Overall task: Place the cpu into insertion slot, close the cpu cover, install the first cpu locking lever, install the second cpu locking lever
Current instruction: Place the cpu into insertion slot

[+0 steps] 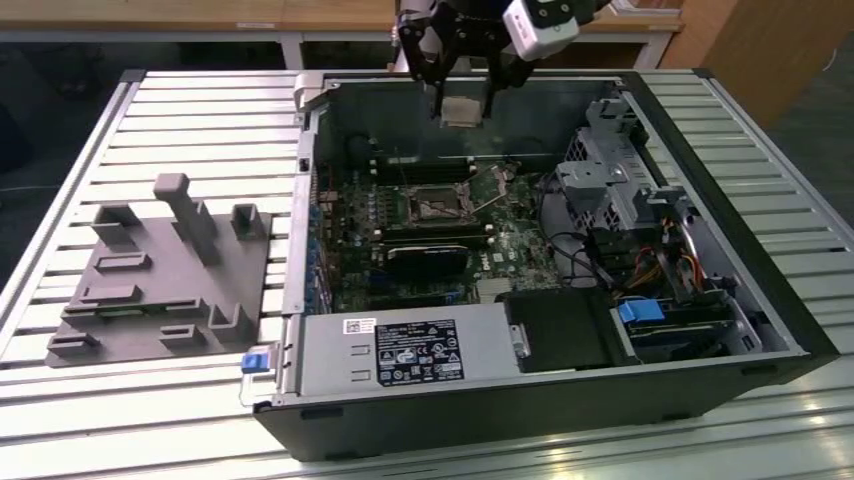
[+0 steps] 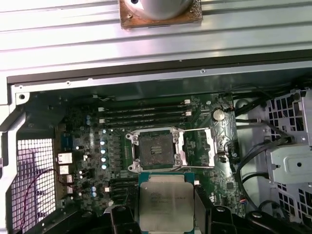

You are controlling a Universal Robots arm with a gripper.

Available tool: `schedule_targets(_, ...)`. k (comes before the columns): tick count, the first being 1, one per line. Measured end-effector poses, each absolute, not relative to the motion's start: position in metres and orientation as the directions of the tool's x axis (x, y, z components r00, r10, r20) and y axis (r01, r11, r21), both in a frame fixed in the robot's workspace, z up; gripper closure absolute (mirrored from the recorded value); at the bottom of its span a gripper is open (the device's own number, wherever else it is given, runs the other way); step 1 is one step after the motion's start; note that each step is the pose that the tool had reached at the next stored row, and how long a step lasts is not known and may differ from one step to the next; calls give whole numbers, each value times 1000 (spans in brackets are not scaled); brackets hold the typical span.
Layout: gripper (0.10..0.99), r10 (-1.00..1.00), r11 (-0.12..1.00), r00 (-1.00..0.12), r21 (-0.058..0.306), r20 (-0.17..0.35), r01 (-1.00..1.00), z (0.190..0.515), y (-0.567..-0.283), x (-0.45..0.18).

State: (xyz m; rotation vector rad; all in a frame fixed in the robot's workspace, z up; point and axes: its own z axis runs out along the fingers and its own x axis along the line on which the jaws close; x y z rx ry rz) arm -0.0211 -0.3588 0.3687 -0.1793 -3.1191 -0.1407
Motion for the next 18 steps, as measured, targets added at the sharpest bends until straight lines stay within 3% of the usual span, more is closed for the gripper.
schedule_targets(18,549,270,959,-963,88,19,271,367,-359,-21)
